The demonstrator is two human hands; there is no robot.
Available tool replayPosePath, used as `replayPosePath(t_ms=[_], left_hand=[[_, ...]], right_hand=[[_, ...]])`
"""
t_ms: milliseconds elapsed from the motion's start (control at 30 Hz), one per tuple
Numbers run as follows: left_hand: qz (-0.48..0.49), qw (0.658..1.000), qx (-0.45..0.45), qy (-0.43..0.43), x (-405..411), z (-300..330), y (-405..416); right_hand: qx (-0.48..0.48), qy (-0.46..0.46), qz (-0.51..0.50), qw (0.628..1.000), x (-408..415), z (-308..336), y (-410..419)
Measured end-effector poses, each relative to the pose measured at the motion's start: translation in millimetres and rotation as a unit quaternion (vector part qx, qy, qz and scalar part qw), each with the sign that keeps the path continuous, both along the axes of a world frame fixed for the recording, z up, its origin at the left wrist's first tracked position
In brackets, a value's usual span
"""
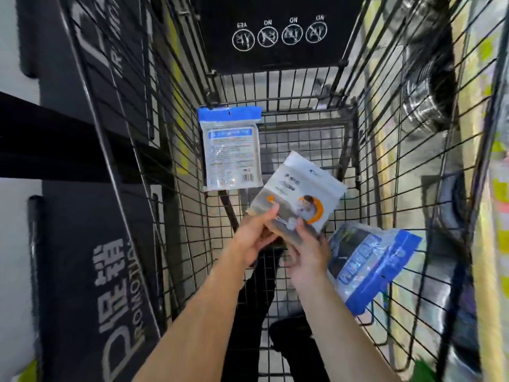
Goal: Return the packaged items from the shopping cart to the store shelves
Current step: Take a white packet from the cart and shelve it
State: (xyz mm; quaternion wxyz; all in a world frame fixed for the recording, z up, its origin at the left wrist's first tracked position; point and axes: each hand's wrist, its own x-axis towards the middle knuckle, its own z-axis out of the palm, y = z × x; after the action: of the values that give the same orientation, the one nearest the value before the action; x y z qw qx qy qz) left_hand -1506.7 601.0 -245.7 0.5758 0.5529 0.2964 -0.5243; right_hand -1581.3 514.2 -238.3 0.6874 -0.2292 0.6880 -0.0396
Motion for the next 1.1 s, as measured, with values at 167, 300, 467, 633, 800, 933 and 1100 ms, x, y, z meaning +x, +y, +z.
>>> replayPosePath(t_ms=[167, 300, 467, 633, 800, 933, 1100], left_hand=[[0.075, 0.996, -0.04, -0.028, 26, 8, 8], [-0.019, 0.995, -0.016, -0.092, 46, 31, 3], [-0.23, 0.952, -0.074, -0.19, 67, 96, -33], [-0.359, 0.88, -0.162, -0.268, 54, 169, -83], [-0.445, 0.821, -0.209, -0.288, -1, 229, -159], [-0.525, 0.737, -0.241, -0.351, -95, 283, -226], [-0.601, 0.599, -0.28, -0.449, -219, 324, -275]], right_hand=[[-0.082, -0.016, 0.084, 0.993, 3, 10, -35], [-0.171, -0.045, 0.161, 0.971, 6, 51, -46], [-0.382, -0.068, 0.257, 0.885, -16, 133, -71], [-0.506, -0.051, 0.21, 0.835, -58, 206, -87], [-0.576, 0.043, 0.091, 0.811, -145, 249, -119], [-0.584, 0.088, -0.009, 0.807, -240, 279, -136], [-0.557, 0.112, -0.075, 0.819, -356, 315, -140]])
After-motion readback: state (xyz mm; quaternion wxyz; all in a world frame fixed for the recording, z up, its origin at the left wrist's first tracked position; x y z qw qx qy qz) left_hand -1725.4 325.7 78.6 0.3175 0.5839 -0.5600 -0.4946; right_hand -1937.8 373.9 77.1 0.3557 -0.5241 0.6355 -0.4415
